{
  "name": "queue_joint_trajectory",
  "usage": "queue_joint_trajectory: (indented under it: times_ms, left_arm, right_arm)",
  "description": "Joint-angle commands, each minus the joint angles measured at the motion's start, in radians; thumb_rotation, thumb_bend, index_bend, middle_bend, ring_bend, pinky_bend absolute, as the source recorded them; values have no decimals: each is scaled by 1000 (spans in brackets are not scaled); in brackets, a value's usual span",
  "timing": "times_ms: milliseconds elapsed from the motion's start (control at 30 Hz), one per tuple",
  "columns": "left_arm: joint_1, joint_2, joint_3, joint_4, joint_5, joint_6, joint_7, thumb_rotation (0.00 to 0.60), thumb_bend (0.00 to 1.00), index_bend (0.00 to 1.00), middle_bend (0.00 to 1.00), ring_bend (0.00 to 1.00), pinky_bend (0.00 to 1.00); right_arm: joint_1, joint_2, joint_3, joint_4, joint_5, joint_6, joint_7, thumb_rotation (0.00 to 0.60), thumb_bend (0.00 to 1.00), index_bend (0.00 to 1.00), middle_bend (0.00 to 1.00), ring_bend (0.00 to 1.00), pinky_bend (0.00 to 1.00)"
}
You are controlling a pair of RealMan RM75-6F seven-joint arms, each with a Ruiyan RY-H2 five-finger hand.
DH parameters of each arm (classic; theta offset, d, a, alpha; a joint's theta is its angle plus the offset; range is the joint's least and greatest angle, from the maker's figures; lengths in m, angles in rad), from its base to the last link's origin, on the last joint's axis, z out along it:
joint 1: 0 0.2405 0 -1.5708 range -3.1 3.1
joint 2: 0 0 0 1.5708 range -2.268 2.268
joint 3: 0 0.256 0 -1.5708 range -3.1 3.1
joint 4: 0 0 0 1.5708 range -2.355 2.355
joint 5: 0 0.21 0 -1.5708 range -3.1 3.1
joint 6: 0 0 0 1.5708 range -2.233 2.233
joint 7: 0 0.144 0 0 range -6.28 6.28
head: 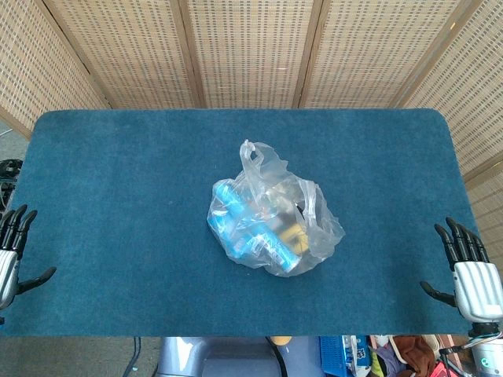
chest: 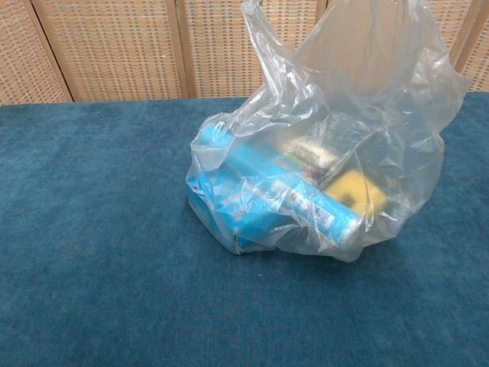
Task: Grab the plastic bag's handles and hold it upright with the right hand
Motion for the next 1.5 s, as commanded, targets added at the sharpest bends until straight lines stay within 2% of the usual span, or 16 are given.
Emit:
queue_joint_trajectory:
  times_ms: [33, 167, 333, 467, 600, 700, 800, 1000, 1067, 1200, 1500]
  left_arm:
    - [1, 0, 1, -1, -4, -3, 3, 600, 72, 0, 0, 0, 0]
    - [0, 4, 2, -9, -8, -11, 4, 600, 77, 0, 0, 0, 0]
    - [-3, -2, -3, -6, -3, -6, 10, 600, 76, 0, 0, 0, 0]
    - [-7, -6, -9, -3, -13, -12, 14, 600, 78, 0, 0, 0, 0]
    - [-11, -9, -20, -5, -35, -22, 24, 600, 81, 0, 0, 0, 0]
    - [-14, -9, -22, -7, -43, -29, 31, 600, 78, 0, 0, 0, 0]
    - [-17, -6, -27, -11, -55, -38, 38, 600, 80, 0, 0, 0, 0]
    - [-24, 4, -33, -25, -64, -49, 43, 600, 81, 0, 0, 0, 0]
    - [-28, 12, -37, -40, -65, -53, 45, 600, 81, 0, 0, 0, 0]
    - [-31, 25, -40, -64, -65, -53, 50, 600, 81, 0, 0, 0, 0]
    - [-32, 32, -42, -72, -68, -52, 49, 600, 80, 0, 0, 0, 0]
  right_arm:
    - [1, 2, -2, -1, -1, -4, 4, 600, 0, 0, 0, 0, 81]
    - [6, 12, -8, -6, -10, -16, 47, 600, 0, 0, 0, 0, 81]
    - [46, 73, -4, -53, -30, -73, 265, 600, 0, 0, 1, 0, 81]
    - [120, 169, 12, -102, -79, -142, 538, 600, 0, 27, 46, 0, 81]
    - [242, 305, 25, -173, -166, -245, 937, 600, 0, 51, 78, 0, 82]
    - [318, 366, 21, -186, -203, -327, 1118, 600, 0, 57, 94, 0, 82]
    - [392, 396, 26, -196, -218, -400, 1231, 600, 0, 70, 118, 7, 81]
    - [481, 394, 49, -225, -184, -487, 1361, 600, 0, 90, 139, 31, 81]
    - [536, 386, 63, -231, -145, -571, 1392, 600, 0, 93, 142, 32, 81]
    - [594, 369, 74, -245, -86, -666, 1371, 600, 0, 105, 156, 34, 81]
    - [650, 321, 89, -273, 10, -758, 1285, 600, 0, 106, 163, 36, 81]
